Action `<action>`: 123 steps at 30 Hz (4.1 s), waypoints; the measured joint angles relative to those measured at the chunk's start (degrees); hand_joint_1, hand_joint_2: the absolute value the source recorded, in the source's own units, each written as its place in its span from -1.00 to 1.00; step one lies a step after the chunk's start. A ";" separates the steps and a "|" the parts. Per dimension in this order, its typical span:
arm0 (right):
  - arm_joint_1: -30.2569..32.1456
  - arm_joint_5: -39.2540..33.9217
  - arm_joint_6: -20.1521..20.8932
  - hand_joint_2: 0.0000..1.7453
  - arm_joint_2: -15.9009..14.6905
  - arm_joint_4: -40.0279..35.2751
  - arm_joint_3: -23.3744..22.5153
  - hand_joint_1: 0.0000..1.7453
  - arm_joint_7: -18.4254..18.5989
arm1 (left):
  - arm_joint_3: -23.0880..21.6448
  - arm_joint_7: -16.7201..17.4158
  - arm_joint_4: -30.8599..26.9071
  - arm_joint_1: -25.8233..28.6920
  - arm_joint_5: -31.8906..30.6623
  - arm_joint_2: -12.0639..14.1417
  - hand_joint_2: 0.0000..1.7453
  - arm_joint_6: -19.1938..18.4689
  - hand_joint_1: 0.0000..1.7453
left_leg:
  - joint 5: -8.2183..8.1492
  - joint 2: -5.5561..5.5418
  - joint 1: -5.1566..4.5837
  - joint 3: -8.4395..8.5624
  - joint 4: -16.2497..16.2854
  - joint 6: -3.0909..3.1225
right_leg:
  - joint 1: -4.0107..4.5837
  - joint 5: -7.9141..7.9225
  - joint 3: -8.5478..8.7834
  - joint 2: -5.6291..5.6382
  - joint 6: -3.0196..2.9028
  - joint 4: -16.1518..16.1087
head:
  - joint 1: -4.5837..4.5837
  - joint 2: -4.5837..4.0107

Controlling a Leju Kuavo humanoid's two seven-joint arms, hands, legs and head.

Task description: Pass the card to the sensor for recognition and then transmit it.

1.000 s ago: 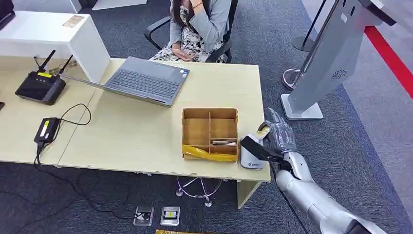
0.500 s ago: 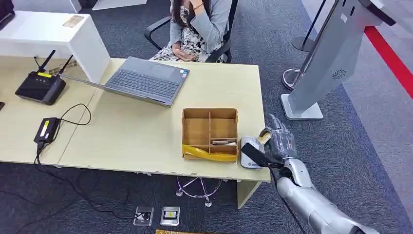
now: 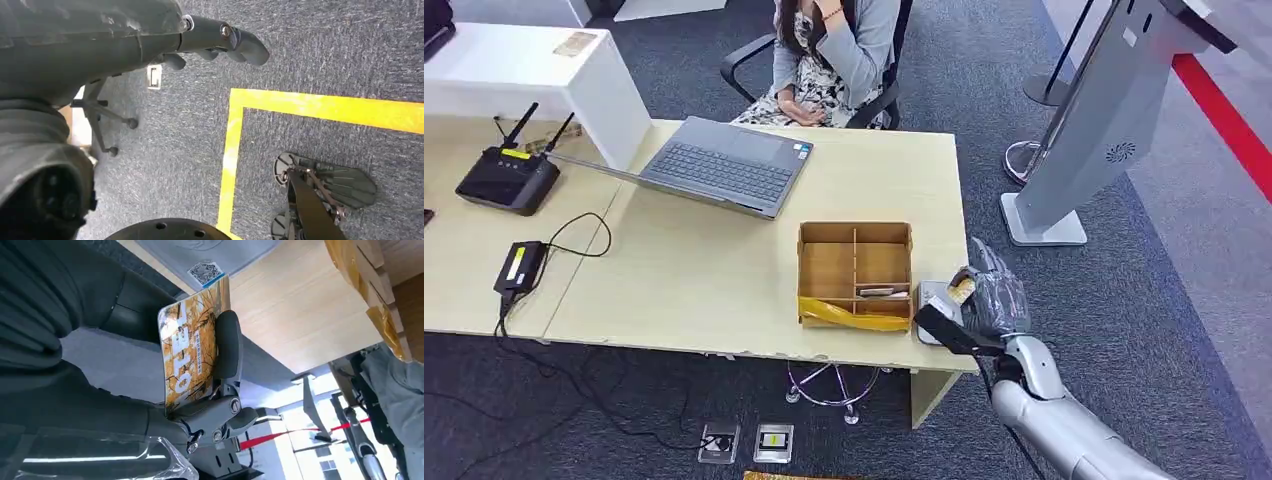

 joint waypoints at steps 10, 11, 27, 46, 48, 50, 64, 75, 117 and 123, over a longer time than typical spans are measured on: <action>1.34 -0.88 0.79 1.00 -0.76 -2.95 1.16 1.00 0.00 | 0.00 -0.02 0.00 0.00 -0.17 0.02 -1.00 -0.46 -1.00 | 0.00 0.00 0.00 0.00 0.00 0.00 | 0.00 0.00 -0.01 0.00 0.00 0.00 | -0.02 0.00; 1.41 -1.03 0.87 1.00 -0.87 -3.08 1.25 1.00 0.00 | 0.00 -0.02 0.00 0.00 -0.15 0.02 -1.00 -0.44 -1.00 | 0.00 0.00 0.00 -0.01 0.00 0.00 | 0.00 0.00 0.00 0.00 0.00 0.00 | 0.00 -0.02; 1.89 -2.54 2.10 1.00 -0.81 -2.97 1.35 1.00 -1.18 | 0.02 -0.02 0.00 0.00 0.33 -0.04 -1.00 0.04 -1.00 | 0.00 0.00 0.00 -0.01 0.00 0.00 | 0.00 0.00 0.00 0.00 0.00 0.00 | 0.00 -0.02; 0.26 -13.92 7.43 1.00 1.23 6.36 -1.16 1.00 -9.07 | 0.02 -0.33 0.00 0.00 0.35 -0.22 -1.00 0.04 -1.00 | 0.00 -0.01 0.00 0.02 0.00 0.00 | 0.00 0.00 0.04 -0.01 0.00 0.00 | -0.02 -0.02; 0.15 -14.34 7.58 1.00 1.49 7.15 -1.82 1.00 -9.27 | 0.02 -0.42 0.00 0.00 0.35 -0.24 -1.00 0.07 -1.00 | 0.00 -0.01 0.00 0.03 0.00 0.00 | 0.00 0.00 0.05 -0.02 0.00 0.00 | 0.00 -0.02; 0.14 -14.67 7.80 1.00 1.73 7.72 -2.25 1.00 -9.44 | 0.02 -0.52 0.00 0.00 0.33 -0.22 -1.00 0.07 -1.00 | 0.00 -0.01 0.00 0.03 0.00 0.00 | 0.00 0.00 0.05 -0.02 0.00 0.00 | 0.00 -0.02; 0.00 -15.73 8.13 1.00 3.02 12.44 -4.61 1.00 -9.97 | 0.00 -0.59 0.00 -0.01 -0.17 -0.37 -1.00 -0.20 -1.00 | 0.00 0.00 0.00 0.10 0.00 0.00 | 0.00 0.00 0.10 -0.01 0.00 -0.01 | 0.00 0.00; 0.08 -14.40 5.81 1.00 3.74 13.66 -5.62 1.00 -9.75 | 0.00 -0.59 0.00 -0.01 -0.94 -0.37 -1.00 -1.07 -1.00 | 0.00 0.00 0.00 0.14 0.00 0.00 | 0.00 0.00 0.13 0.00 0.00 -0.01 | -0.02 -0.02; -21.82 8.50 7.58 1.00 18.23 8.81 -3.56 1.00 -4.96 | -0.42 -1.22 0.00 -0.19 -4.35 -0.15 -1.00 -5.01 -1.00 | 0.07 -0.01 0.05 -0.02 -0.01 -0.07 | 0.05 0.02 0.02 0.02 -0.03 0.05 | 0.00 -0.02; -23.14 8.42 7.61 1.00 21.40 14.26 -2.84 1.00 -4.02 | -1.44 -1.44 0.00 -0.23 -4.96 -0.15 -1.00 -5.14 -1.00 | 0.07 -0.01 0.05 -0.02 -0.01 -0.07 | 0.05 0.02 0.01 0.00 -0.03 0.03 | 0.00 -0.02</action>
